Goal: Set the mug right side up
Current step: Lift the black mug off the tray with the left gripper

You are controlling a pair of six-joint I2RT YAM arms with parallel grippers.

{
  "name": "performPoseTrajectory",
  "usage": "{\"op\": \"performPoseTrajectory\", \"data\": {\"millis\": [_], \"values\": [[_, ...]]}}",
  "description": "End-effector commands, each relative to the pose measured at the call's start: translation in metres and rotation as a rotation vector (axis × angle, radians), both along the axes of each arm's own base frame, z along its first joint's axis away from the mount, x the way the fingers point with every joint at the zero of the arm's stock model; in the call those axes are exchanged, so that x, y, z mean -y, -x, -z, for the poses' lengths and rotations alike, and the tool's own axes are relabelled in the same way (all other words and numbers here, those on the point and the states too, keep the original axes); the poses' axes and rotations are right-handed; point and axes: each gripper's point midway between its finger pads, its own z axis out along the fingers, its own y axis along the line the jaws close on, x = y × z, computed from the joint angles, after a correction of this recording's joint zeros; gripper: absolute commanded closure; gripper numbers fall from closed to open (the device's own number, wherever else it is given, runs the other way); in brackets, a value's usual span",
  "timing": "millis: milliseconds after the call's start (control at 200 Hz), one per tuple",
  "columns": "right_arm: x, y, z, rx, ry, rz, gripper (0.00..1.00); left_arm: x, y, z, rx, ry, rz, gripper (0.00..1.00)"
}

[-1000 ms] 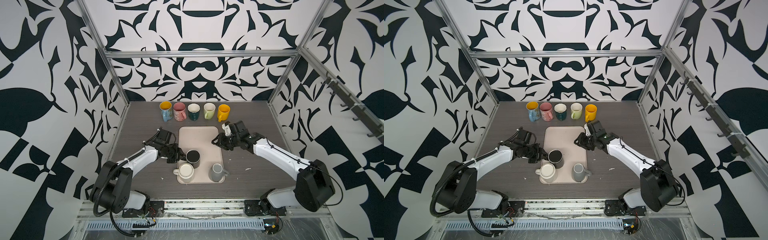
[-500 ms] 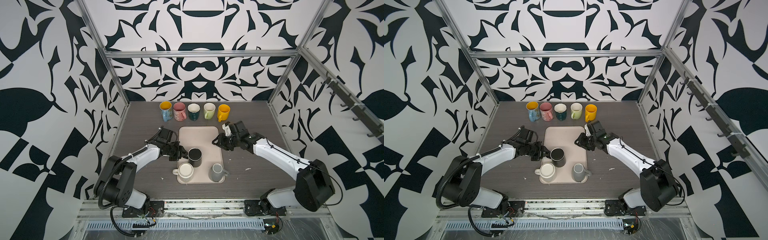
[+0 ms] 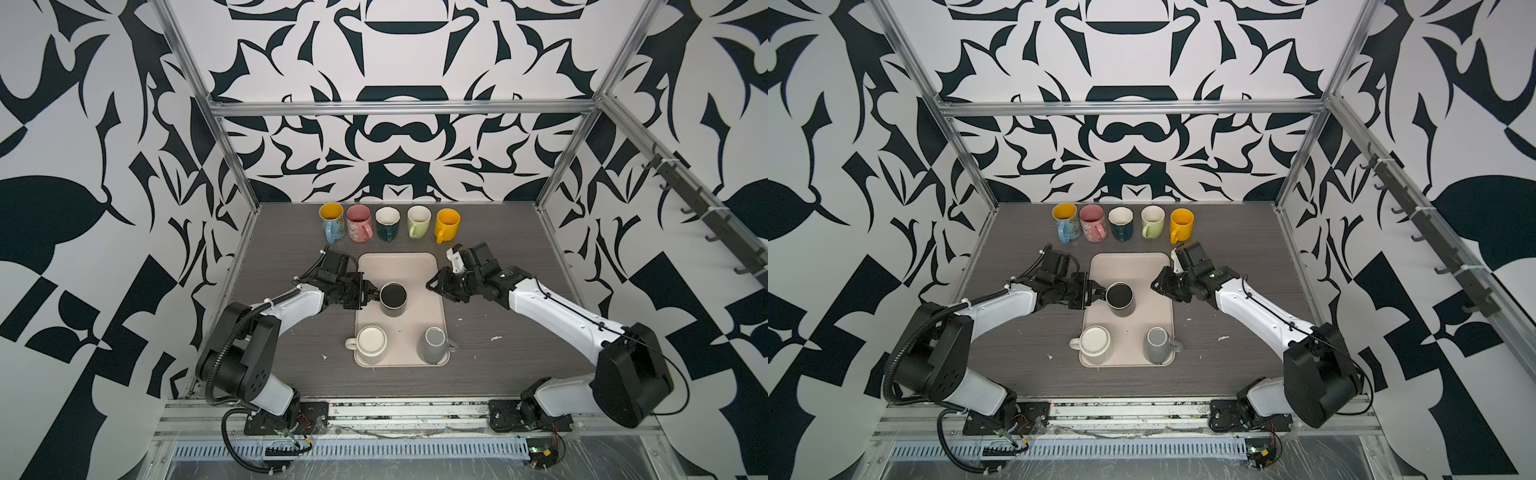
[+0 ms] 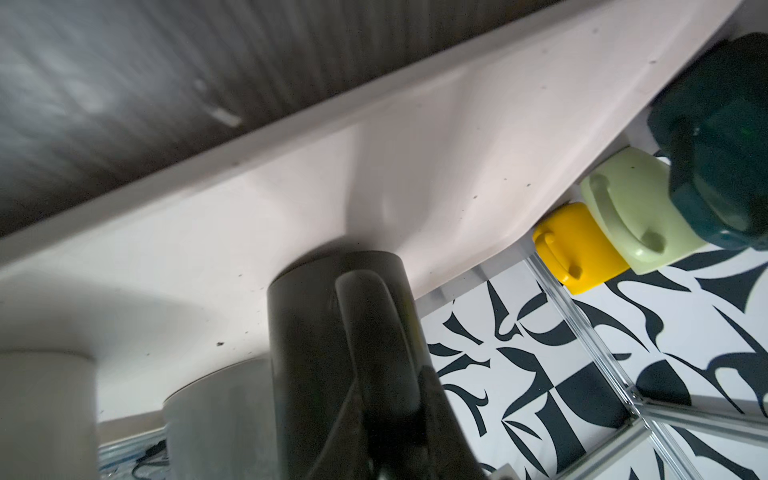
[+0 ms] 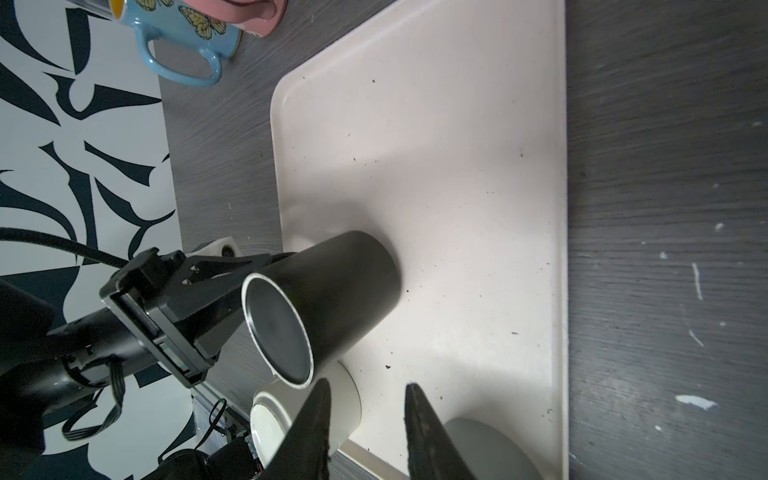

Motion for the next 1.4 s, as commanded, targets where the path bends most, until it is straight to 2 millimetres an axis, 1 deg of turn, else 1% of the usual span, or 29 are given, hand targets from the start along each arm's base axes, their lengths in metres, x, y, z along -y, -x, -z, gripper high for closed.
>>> {"op": "performPoseTrajectory", "data": {"millis": [0,115,295,515,660,795,895,940,945,955,995,1200,1395], "values": [[0.000,0.000,-0.011,0.035,-0.007,-0.001,0.65,0.014,-0.029,-0.034,0.164,0.071,0.011,1.00],[0.001,0.001,-0.012,0.035,-0.004,0.001,0.66,0.019,-0.037,-0.042,0.233,0.083,0.040,1.00],[0.003,0.002,-0.015,0.042,-0.001,0.003,0.66,0.023,-0.049,-0.063,0.381,0.078,0.085,1.00],[0.008,0.002,-0.024,0.070,0.018,0.012,0.67,0.023,-0.051,-0.090,0.584,0.008,0.183,1.00],[0.010,0.002,-0.025,0.072,0.027,0.014,0.68,0.018,-0.046,-0.109,0.732,-0.107,0.286,1.00],[0.011,0.002,-0.023,0.066,0.033,0.018,0.69,0.009,-0.038,-0.136,0.911,-0.225,0.342,1.00],[0.011,0.001,-0.023,0.062,0.038,0.023,0.69,0.002,-0.032,-0.152,1.016,-0.284,0.362,1.00],[0.011,0.001,-0.023,0.060,0.040,0.024,0.70,0.000,-0.031,-0.153,1.045,-0.309,0.377,1.00],[0.011,0.001,-0.023,0.060,0.039,0.024,0.70,-0.001,-0.029,-0.159,1.063,-0.308,0.374,1.00],[0.011,0.001,-0.023,0.059,0.040,0.024,0.70,-0.002,-0.027,-0.164,1.081,-0.312,0.372,1.00],[0.011,0.001,-0.023,0.058,0.042,0.026,0.70,-0.003,-0.023,-0.170,1.117,-0.329,0.385,1.00],[0.011,-0.001,-0.032,0.069,0.037,0.028,0.72,-0.006,-0.007,-0.182,1.265,-0.455,0.456,1.00],[0.012,-0.001,-0.037,0.081,0.039,0.032,0.72,-0.001,0.009,-0.191,1.401,-0.674,0.554,1.00]]}}
